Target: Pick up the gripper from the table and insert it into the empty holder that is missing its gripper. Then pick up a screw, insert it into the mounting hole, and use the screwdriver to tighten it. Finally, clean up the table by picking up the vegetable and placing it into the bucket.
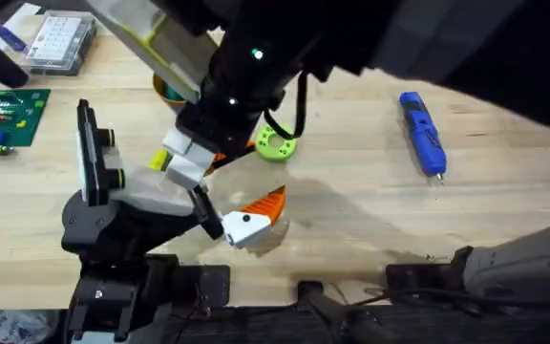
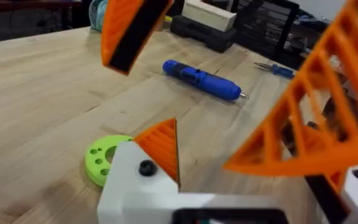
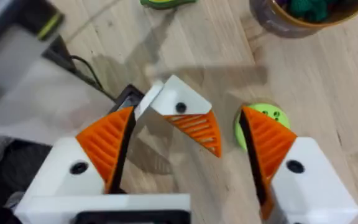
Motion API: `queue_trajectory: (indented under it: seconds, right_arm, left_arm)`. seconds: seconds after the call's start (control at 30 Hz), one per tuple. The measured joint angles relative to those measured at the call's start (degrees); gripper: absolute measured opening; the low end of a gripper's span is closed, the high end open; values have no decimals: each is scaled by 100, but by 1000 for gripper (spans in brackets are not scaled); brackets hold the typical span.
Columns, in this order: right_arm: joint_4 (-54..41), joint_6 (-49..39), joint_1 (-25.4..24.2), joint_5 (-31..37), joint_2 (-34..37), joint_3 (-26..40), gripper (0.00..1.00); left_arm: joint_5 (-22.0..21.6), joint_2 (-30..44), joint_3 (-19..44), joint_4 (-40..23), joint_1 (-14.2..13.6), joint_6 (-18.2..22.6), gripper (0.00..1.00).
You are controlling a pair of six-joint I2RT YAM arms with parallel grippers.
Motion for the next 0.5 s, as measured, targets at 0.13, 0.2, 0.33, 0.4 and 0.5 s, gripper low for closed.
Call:
queue_trajectory:
  seconds: [0.13, 0.2, 0.33, 0.4, 0.5]
  right_arm:
    - [-12, 1, 10, -19, -116, 15, 994]
    - [-22, 1, 10, -20, -146, 34, 994]
    - [-28, 1, 10, -21, -165, 50, 994]
    - [-37, 1, 10, -21, -165, 50, 994]
    - [-38, 0, 10, -21, -165, 50, 994]
  left_arm:
    - [0, -2, 0, 0, 0, 8, 986]
    - [0, -2, 0, 0, 0, 10, 986]
    - [0, 0, 0, 0, 0, 10, 986]
    - [0, 0, 0, -2, 0, 10, 986]
    - [0, -1, 0, 0, 0, 12, 986]
